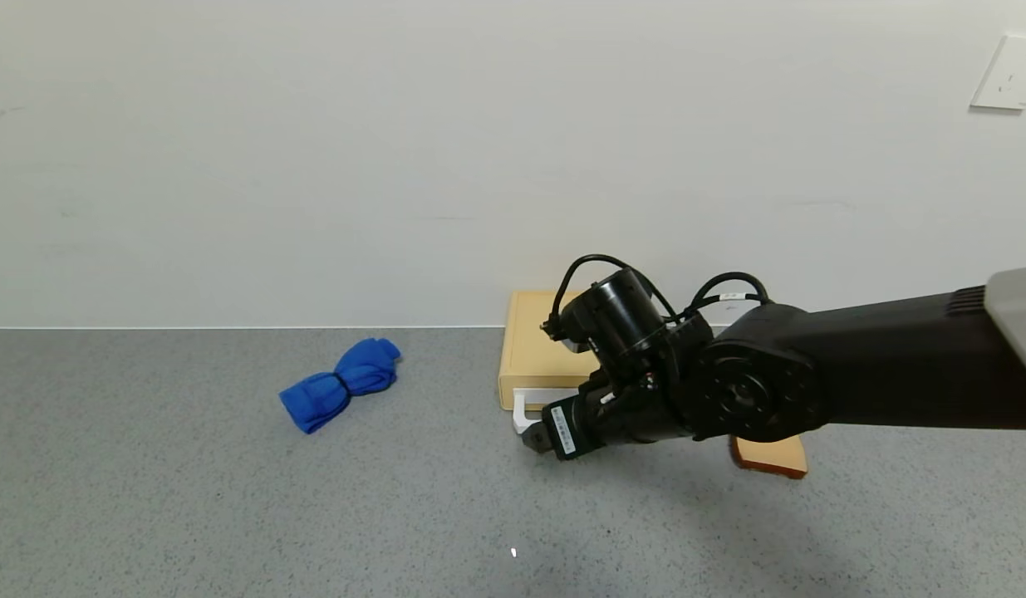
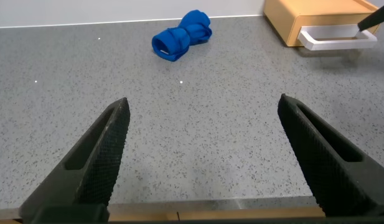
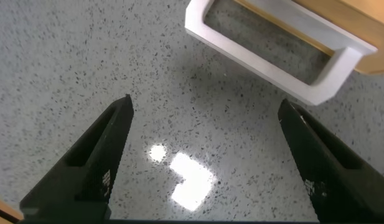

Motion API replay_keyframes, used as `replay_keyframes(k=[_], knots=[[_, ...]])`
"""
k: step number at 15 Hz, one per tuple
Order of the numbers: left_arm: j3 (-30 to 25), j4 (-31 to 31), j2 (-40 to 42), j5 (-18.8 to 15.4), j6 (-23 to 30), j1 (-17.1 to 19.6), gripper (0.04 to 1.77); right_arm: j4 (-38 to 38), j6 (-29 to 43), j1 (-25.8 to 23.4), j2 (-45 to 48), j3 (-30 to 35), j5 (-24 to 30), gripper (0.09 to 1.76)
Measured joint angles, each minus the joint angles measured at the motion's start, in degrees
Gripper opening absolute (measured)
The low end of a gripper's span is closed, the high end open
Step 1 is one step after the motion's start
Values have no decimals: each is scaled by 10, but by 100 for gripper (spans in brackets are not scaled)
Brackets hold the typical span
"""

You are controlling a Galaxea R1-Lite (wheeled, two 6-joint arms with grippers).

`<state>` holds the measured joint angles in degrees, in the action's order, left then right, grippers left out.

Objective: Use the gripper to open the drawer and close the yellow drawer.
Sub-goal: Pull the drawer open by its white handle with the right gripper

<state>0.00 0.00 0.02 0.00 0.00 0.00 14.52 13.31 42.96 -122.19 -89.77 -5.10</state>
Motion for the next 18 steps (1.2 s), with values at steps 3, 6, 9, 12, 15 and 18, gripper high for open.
replay_keyframes(k=[3, 6, 9, 12, 15, 18], knots=[[0, 0, 0, 0, 0, 0, 172, 0, -45, 1, -25, -17, 1, 171], [0, 0, 0, 0, 0, 0, 172, 0, -83, -3, -45, -29, 3, 171], [0, 0, 0, 0, 0, 0, 172, 6, -98, -8, -68, -61, 1, 171], [0, 0, 0, 0, 0, 0, 172, 19, -106, -13, -90, -96, 1, 171], [0, 0, 0, 0, 0, 0, 172, 17, -110, -17, -109, -114, 2, 171], [0, 0, 0, 0, 0, 0, 172, 14, -115, -23, -125, -124, 4, 171]])
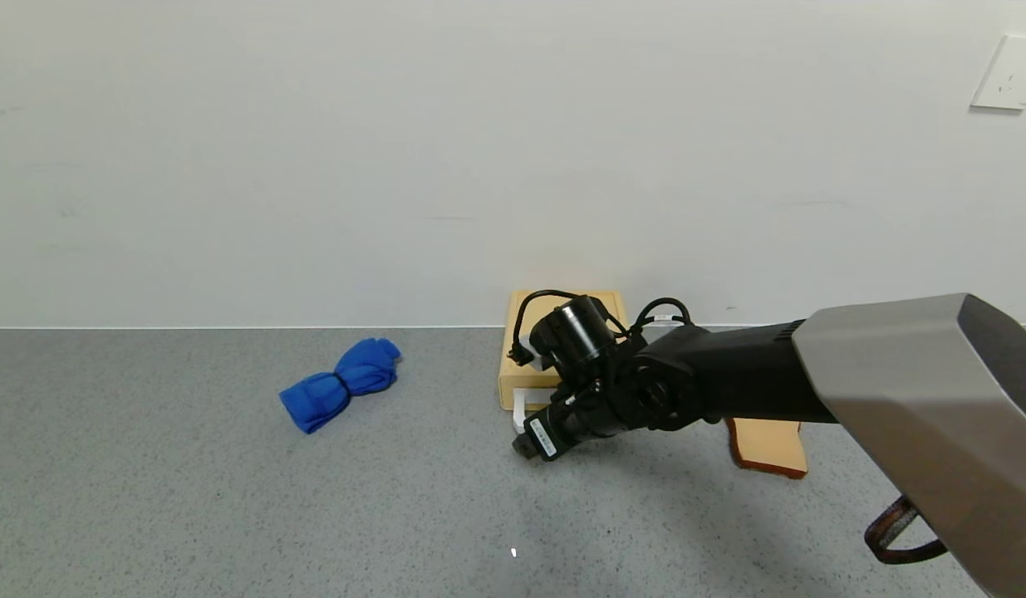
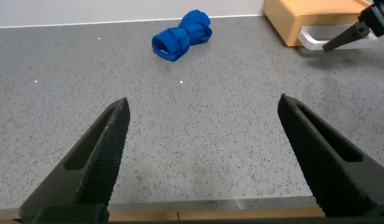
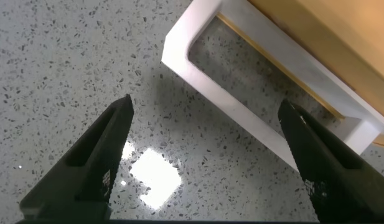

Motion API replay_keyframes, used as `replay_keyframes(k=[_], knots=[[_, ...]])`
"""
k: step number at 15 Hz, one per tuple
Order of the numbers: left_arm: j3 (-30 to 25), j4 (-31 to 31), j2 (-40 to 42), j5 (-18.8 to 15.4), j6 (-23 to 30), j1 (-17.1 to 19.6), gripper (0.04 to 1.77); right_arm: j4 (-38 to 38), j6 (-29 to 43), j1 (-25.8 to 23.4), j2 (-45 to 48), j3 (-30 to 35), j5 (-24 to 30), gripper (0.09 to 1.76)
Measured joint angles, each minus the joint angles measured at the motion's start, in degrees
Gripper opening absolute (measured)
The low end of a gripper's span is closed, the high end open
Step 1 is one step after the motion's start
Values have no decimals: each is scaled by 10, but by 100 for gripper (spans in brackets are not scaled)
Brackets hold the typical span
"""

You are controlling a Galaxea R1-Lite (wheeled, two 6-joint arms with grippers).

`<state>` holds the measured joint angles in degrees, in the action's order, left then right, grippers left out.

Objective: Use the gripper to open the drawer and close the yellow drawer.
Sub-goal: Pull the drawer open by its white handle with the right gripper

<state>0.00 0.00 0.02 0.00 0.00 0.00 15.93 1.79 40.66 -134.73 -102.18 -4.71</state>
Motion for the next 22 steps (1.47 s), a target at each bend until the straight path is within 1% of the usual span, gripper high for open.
replay_keyframes(k=[8, 14, 22], knots=[[0, 0, 0, 0, 0, 0, 172, -2, 3, -5, -28, -19, 4, 171], [0, 0, 0, 0, 0, 0, 172, 7, 24, 1, -34, -28, 4, 171], [0, 0, 0, 0, 0, 0, 172, 64, 58, 14, -34, -38, 6, 171]])
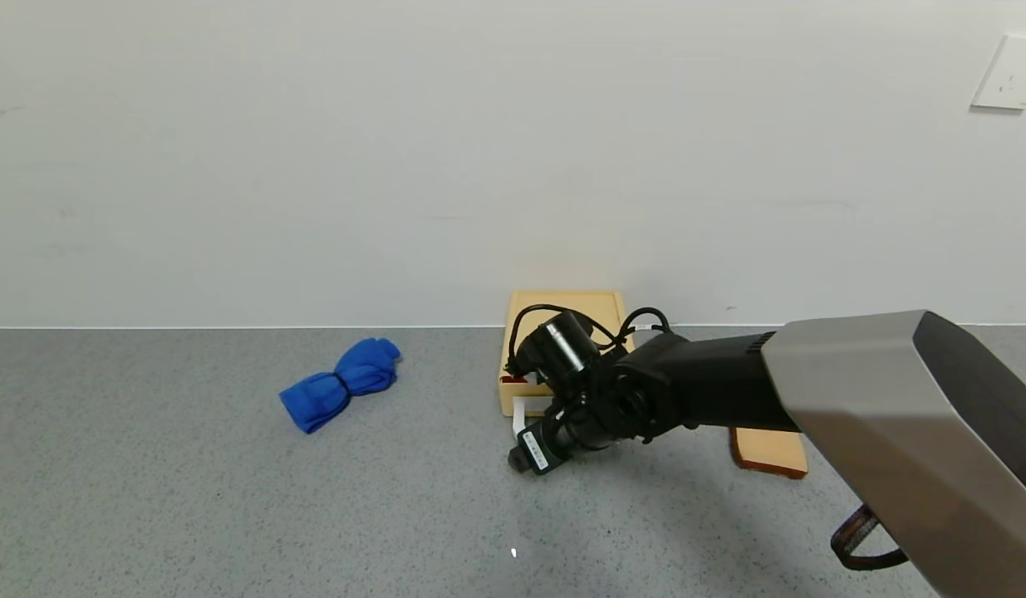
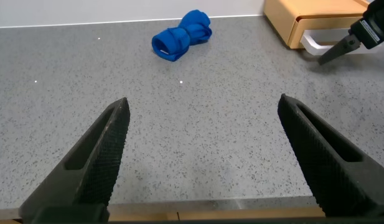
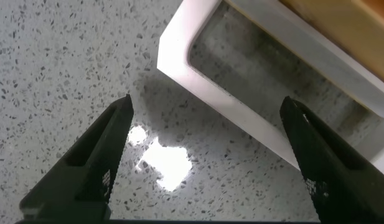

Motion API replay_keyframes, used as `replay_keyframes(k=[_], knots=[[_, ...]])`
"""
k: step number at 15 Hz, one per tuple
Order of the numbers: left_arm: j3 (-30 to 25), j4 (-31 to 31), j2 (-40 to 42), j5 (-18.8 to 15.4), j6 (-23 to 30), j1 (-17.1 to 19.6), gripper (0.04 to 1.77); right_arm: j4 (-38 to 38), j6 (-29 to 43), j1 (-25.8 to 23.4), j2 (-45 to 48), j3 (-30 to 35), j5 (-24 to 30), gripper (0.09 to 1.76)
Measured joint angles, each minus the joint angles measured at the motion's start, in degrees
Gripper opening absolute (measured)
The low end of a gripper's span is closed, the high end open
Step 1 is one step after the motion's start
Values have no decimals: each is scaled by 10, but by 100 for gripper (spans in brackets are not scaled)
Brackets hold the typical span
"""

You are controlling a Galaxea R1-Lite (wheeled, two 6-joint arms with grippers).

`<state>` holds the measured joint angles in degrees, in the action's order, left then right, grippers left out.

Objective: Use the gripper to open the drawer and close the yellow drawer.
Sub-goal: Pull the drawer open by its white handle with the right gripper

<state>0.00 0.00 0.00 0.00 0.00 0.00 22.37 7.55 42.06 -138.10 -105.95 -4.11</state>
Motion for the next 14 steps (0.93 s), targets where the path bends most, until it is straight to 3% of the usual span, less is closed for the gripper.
replay_keyframes(k=[14], knots=[[0, 0, 0, 0, 0, 0, 172, 88, 132, 51, 28, 24, 1, 171]])
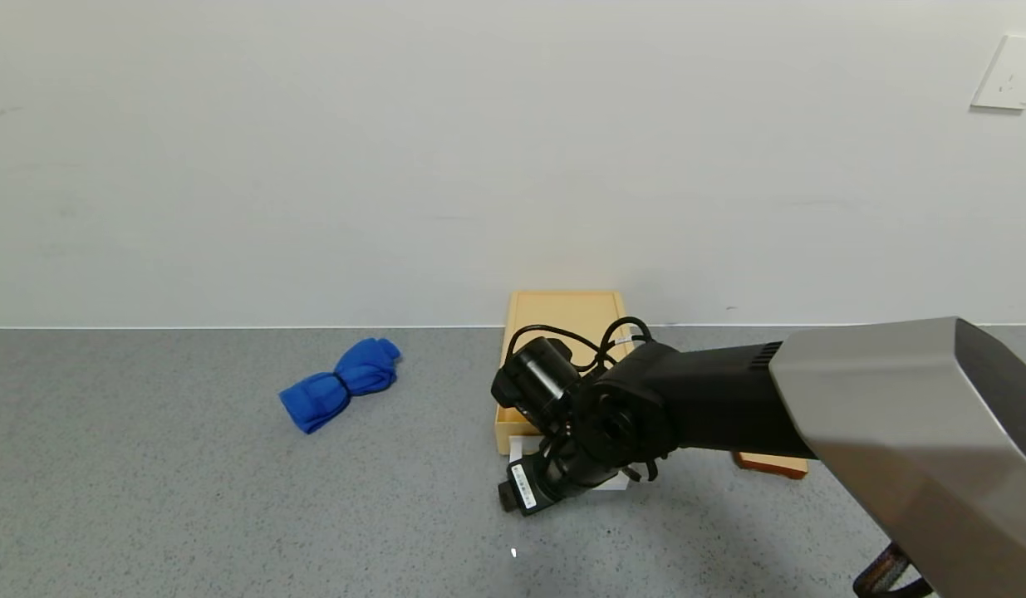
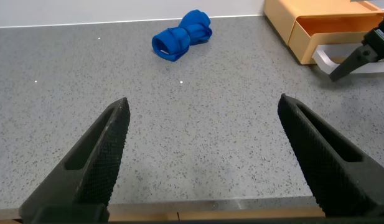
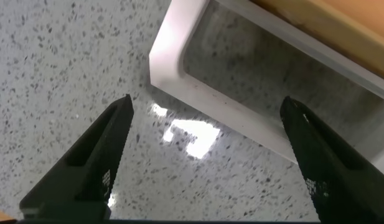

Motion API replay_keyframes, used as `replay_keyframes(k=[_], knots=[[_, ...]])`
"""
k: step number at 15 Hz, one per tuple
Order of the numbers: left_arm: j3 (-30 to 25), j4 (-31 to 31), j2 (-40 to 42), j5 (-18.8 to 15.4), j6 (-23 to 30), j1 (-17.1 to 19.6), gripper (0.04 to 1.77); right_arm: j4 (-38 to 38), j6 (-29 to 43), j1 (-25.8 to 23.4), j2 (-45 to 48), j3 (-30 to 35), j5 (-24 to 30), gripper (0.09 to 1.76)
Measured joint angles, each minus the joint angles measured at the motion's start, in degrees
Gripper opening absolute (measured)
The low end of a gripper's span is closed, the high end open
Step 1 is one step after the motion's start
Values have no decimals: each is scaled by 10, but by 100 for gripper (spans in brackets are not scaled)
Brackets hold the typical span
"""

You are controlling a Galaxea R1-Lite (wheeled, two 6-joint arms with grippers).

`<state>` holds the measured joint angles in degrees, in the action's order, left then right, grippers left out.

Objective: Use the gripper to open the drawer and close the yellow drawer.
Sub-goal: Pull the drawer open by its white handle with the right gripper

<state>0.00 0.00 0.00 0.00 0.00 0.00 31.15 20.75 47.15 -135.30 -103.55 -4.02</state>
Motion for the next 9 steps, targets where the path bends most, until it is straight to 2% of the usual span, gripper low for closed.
replay_keyframes(k=[9], knots=[[0, 0, 0, 0, 0, 0, 172, 3, 60, 35, 36, 59, -4, 171]])
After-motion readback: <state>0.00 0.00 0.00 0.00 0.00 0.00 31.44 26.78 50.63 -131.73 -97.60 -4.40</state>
